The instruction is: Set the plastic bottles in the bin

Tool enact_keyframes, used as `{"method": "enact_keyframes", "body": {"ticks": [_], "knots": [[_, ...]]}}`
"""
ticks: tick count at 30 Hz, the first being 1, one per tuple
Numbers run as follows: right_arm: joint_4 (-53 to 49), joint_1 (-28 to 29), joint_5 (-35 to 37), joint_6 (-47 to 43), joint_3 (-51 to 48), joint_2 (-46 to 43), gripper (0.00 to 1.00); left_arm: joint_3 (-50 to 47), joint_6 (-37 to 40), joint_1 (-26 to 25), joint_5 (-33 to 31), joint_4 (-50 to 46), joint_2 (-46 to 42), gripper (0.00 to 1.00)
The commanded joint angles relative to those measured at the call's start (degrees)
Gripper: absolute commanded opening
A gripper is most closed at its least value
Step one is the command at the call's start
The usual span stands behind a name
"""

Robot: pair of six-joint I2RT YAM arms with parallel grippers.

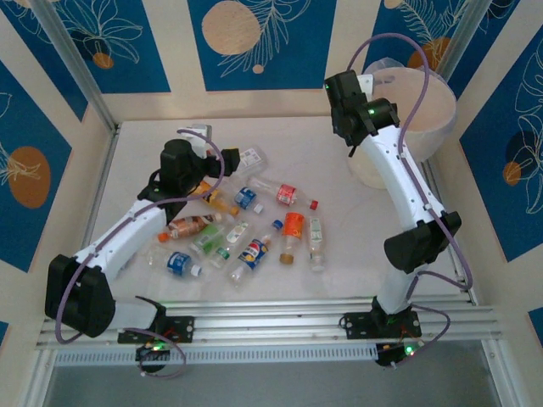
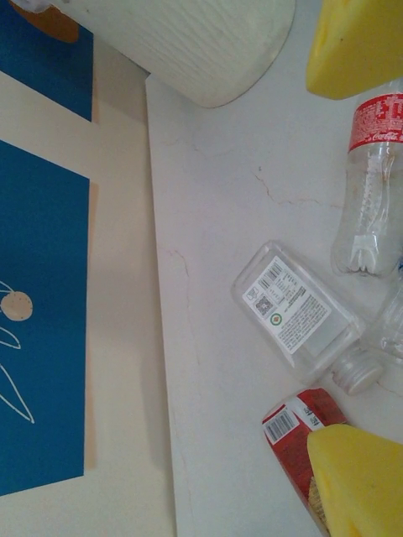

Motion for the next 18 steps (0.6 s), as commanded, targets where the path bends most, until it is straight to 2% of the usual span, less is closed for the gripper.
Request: {"method": "enact_keyframes", "body": {"ticks": [1,5,8,13,18], "knots": [[7.1,-1.6,2.1,-4.7,-0.5,1.0,0.99,-1.0,1.1,-0.5,0.6,-0.5,-1.4,1.0],[14.5,-2.4,2.1,-9.8,-1.4,4.6,0.99,-0.9,1.0,-0.5,0.8,-1.0,-0.6,1.0],[15.3,-4.6,-0.4,-12.5,3.3,8.7,0.99,-0.5,1.6,-0.5,1.1,-2.0,-0.4,0.99],[15.9,-7.5,-8.8,-15.3,8.7,13.0,1.0,-1.0,2.4,-0.5,-0.2,-2.7,-0.5,1.0],[12.9,-8.8,-15.1,-17.6,11.9,17.1,0.92,-0.7,2.3,-0.5,0.1,-2.9,0.2,1.0]]}}
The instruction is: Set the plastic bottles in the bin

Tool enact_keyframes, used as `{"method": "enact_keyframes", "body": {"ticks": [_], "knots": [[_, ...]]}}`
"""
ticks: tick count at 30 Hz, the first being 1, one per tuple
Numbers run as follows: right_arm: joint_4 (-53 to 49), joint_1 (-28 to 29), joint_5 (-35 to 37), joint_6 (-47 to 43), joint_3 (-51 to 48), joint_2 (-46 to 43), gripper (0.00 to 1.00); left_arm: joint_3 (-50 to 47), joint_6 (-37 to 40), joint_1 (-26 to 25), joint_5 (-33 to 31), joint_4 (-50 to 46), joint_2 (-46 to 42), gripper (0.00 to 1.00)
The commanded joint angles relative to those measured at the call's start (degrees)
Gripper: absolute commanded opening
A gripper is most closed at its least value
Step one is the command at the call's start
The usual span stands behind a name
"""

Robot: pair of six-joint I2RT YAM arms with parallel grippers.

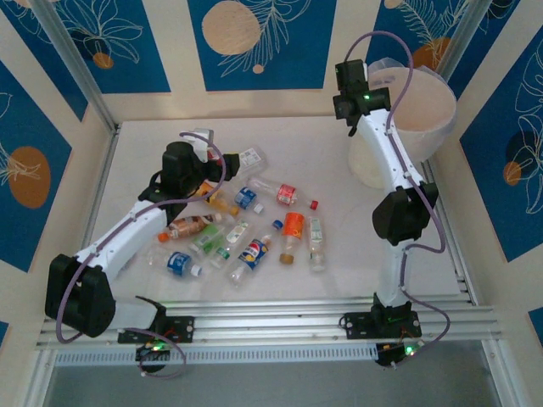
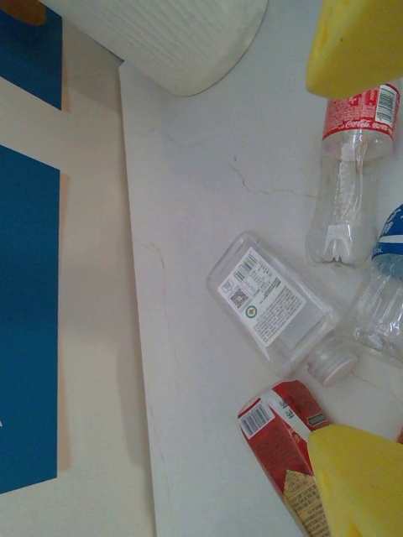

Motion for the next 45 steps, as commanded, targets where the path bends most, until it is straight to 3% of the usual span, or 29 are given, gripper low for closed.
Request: {"method": "enact_keyframes", "body": {"ticks": [1,12,20,26,38,45], "knots": [[-1.6,-0.3,-5.9,-3.1,3.8,1.6,0.9,0.1,0.9,-0.5,0.1,-0.9,0.2,0.99],[-10.0,-1.5,-13.5,-0.8,7.8,3.8,0.6,0.0,0.8,-0.5,-0.8,-1.7,0.2,0.99],[-11.4,-2.5,-14.9,-0.5,9.0,3.8,0.21,0.0,0.7,-0.6,-1.5,-2.6,-0.3,0.99],[-13.8,-2.8,-19.8,0.9,11.1,3.8,0.0,-0.2,0.8,-0.5,-2.2,-2.9,-0.4,0.99],[-16.2,-1.6,-34.9,5.7,14.0,0.4,0.0,-0.3,1.8,-0.5,-4.0,-3.7,-1.3,1.0],[-16.0,3.2,-34.7,5.0,14.3,1.0,0.0,-1.0,1.6,-0.5,-5.0,-3.7,-2.5,0.99]]}}
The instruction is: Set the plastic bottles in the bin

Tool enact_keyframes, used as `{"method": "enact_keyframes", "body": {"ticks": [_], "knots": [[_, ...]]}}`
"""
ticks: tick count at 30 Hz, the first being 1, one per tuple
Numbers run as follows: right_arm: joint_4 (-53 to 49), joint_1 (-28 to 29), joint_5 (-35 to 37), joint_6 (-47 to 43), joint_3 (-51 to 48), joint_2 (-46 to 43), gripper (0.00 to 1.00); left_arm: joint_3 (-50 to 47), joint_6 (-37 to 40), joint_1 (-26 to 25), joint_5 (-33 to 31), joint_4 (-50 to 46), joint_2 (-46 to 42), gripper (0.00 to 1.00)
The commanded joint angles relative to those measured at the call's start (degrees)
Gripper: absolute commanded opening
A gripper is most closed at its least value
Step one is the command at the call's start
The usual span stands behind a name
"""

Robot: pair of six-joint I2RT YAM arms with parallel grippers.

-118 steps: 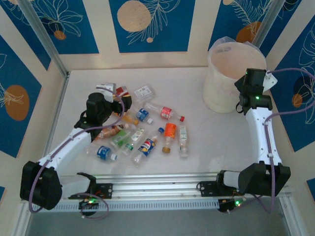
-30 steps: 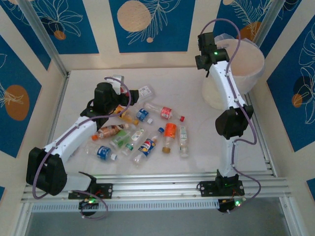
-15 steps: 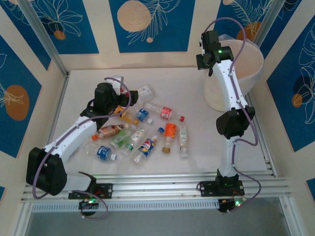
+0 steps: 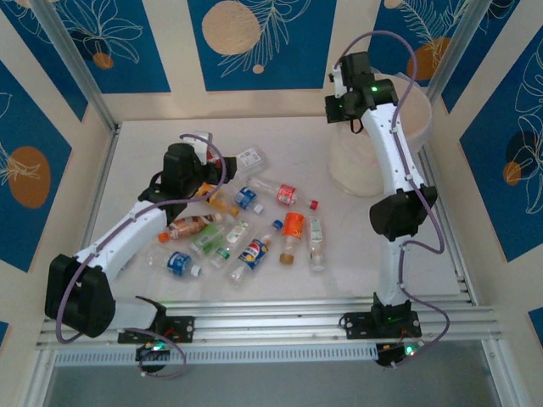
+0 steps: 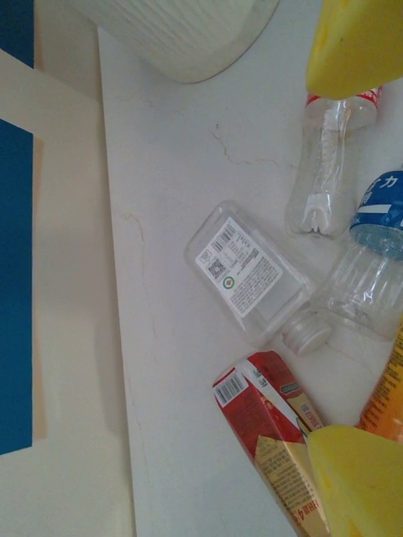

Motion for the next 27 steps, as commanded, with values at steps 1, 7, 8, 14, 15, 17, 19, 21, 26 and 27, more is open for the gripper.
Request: {"method": "enact_keyframes", "body": {"ticks": [1,7,8,14,15,17,19,21,26,27], "knots": [[0.2,3.2,-3.4,0.8,1.9,-1.6,0.0,-0.8,0.6,-0.5,-1.5,-0.4,-2.4,0.99],[1.8,6.9,-2.3,0.0,4.7,1.4,0.0,-1.2,0.3,-0.5,-1.8,-0.5,-3.1,1.0],[1.8,7.5,-2.4,0.0,5.8,2.1,0.0,-1.4,0.3,-0.5,-1.9,-0.5,-3.2,1.0],[2.3,9.6,-3.0,0.2,8.9,4.1,0.0,-1.7,0.7,-0.5,-2.5,-0.9,-3.8,1.0],[2.5,9.7,-3.1,0.3,8.9,4.1,0.0,-1.7,0.7,-0.5,-2.6,-1.0,-3.9,1.0],[2.5,10.0,-3.1,0.4,8.9,4.1,0.0,-1.8,0.7,-0.6,-2.6,-0.9,-3.9,1.0],[2.2,10.3,-3.3,0.4,8.9,4.1,0.0,-1.8,0.7,-0.5,-2.7,-1.0,-3.9,1.0],[2.1,10.7,-3.7,0.4,8.9,4.1,0.0,-1.8,0.6,-0.5,-2.8,-0.9,-3.9,0.99],[3.7,12.4,-3.9,-0.3,9.0,4.0,0.0,-1.8,0.3,-0.5,-2.8,-0.8,-3.7,1.0],[4.1,12.6,-4.0,-0.4,9.1,4.0,0.0,-1.8,0.4,-0.5,-2.8,-0.9,-3.8,0.99]]}}
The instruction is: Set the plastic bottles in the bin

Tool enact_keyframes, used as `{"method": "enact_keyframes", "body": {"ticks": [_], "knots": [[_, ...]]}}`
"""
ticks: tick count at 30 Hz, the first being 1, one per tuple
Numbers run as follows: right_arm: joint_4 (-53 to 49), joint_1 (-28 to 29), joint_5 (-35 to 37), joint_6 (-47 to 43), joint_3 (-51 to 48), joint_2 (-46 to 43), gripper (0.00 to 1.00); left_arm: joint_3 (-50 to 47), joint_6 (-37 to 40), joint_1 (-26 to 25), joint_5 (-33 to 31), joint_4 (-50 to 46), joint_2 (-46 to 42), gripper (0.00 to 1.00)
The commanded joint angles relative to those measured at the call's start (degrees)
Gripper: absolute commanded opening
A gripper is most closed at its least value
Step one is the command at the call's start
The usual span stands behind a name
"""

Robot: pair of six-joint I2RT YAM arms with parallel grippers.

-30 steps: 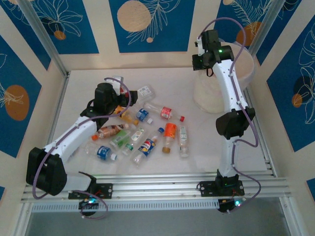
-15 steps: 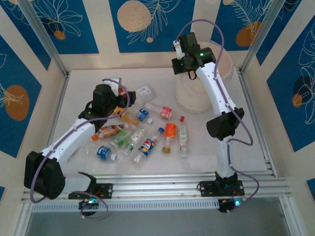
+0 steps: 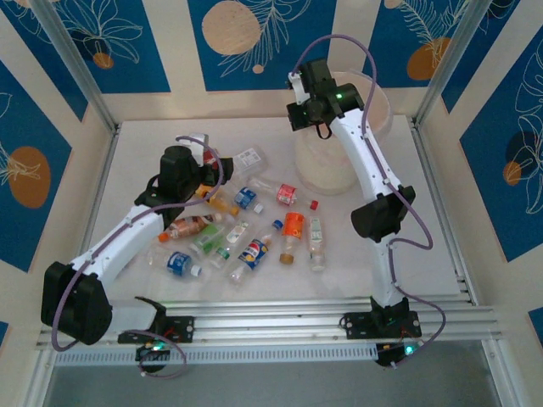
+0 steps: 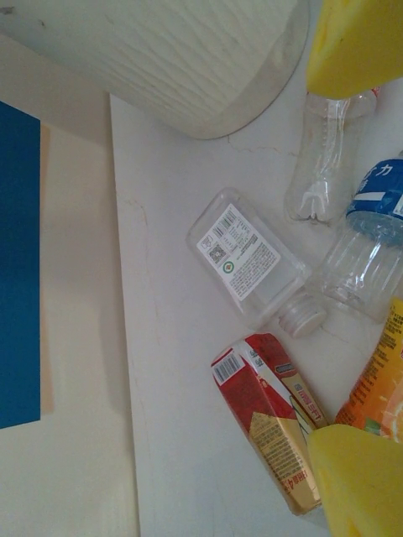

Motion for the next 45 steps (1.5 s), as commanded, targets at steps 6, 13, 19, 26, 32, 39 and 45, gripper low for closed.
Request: {"method": "enact_keyframes", "body": {"ticks": [6,13,19,26,32,39,45], "knots": [[6.5,2.8,-3.5,-0.3,3.1,-0.1,0.0,-0.7,0.4,-0.5,-1.0,-0.7,-1.4,1.0],[5.0,3.4,-2.9,-0.2,3.4,0.1,0.0,-0.8,0.5,-0.5,-1.1,-0.7,-1.7,0.99],[1.6,3.6,-0.5,1.1,3.2,0.0,0.0,-0.8,0.2,-0.5,-0.9,-0.6,-1.5,1.0],[-0.9,4.8,2.2,1.9,2.7,-0.2,0.0,-0.7,0.2,-0.5,-1.1,-0.8,-1.5,0.99],[-2.6,5.1,5.0,3.6,2.1,-0.7,0.0,-0.6,0.3,-0.5,-1.1,-0.7,-1.4,0.99],[-1.5,5.3,6.1,3.8,-0.8,-2.6,0.0,-0.6,0.3,-0.5,-1.0,-0.7,-1.4,1.0],[-1.1,5.5,6.1,4.7,-2.9,-3.5,0.0,-0.7,0.2,-0.5,-1.4,-0.8,-1.4,0.99]]}}
